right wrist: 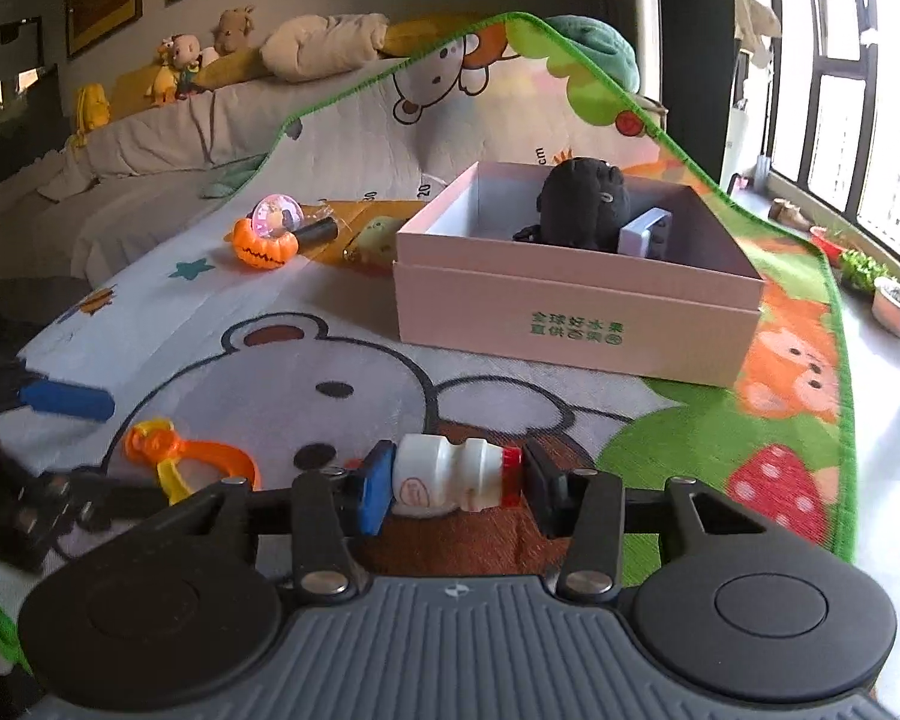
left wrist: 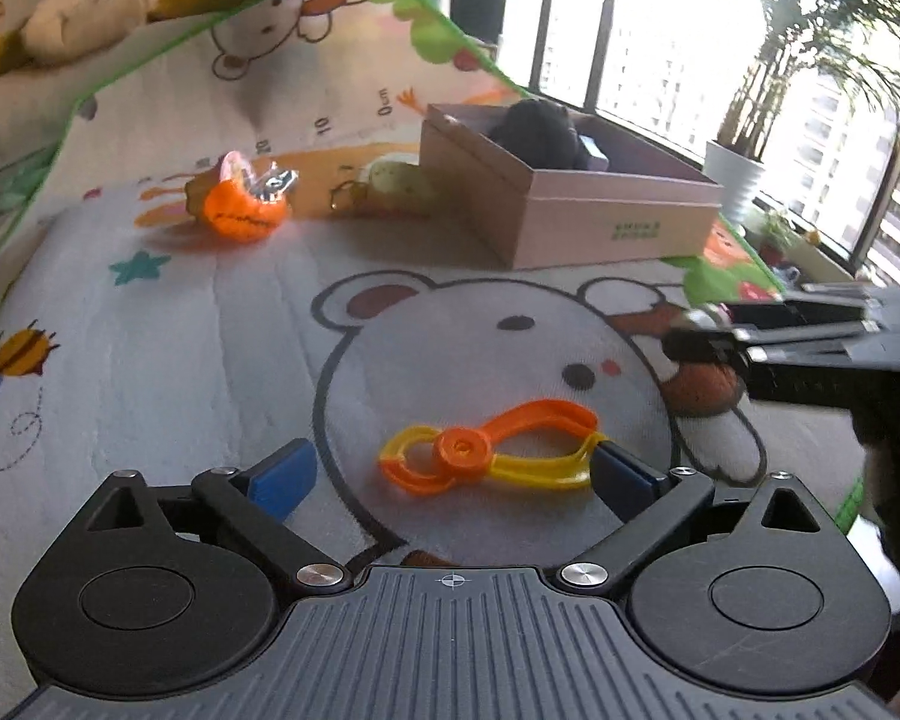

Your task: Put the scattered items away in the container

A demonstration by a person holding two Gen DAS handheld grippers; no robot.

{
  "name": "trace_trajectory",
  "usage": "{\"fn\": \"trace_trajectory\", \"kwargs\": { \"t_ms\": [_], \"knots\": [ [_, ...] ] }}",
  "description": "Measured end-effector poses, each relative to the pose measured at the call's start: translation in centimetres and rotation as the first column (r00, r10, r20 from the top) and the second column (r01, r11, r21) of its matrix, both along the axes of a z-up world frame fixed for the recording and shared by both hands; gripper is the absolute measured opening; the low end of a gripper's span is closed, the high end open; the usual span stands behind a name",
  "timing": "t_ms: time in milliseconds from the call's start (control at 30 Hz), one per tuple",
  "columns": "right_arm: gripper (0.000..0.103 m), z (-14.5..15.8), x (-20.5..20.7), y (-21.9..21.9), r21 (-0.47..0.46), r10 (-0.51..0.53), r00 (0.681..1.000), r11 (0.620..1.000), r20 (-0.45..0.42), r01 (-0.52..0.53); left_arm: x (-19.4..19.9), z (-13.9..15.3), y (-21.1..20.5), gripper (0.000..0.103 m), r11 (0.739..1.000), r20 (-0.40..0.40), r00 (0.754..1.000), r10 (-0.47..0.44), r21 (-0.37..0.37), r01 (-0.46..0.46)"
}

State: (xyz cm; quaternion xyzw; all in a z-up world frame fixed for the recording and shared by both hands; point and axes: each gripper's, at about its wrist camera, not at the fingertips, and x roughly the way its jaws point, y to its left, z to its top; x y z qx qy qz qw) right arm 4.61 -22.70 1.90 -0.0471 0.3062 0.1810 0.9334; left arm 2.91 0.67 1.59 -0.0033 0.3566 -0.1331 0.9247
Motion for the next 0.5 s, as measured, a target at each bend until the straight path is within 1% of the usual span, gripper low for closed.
{"fn": "trace_trajectory", "kwargs": {
  "t_ms": [133, 267, 500],
  "knots": [
    [0.045, -0.2, -0.7, -0.2, -0.003, 0.004, 1.0, 1.0, -0.004, -0.004, 0.2, -0.1, -0.9, 0.101, 1.0, -0.01, 1.0, -0.017, -0.013, 0.017],
    [0.045, -0.6, -1.2, 0.1, -0.022, 0.008, 1.0, 1.0, 0.011, -0.008, 0.3, -0.4, -1.8, 0.102, 1.0, -0.021, 1.0, -0.021, -0.003, 0.021],
    [0.044, -1.3, -1.5, -0.2, -0.014, 0.013, 1.0, 1.0, 0.006, -0.012, 0.9, -0.7, -3.1, 0.102, 0.999, -0.018, 0.999, -0.04, 0.029, 0.041]
  ]
}}
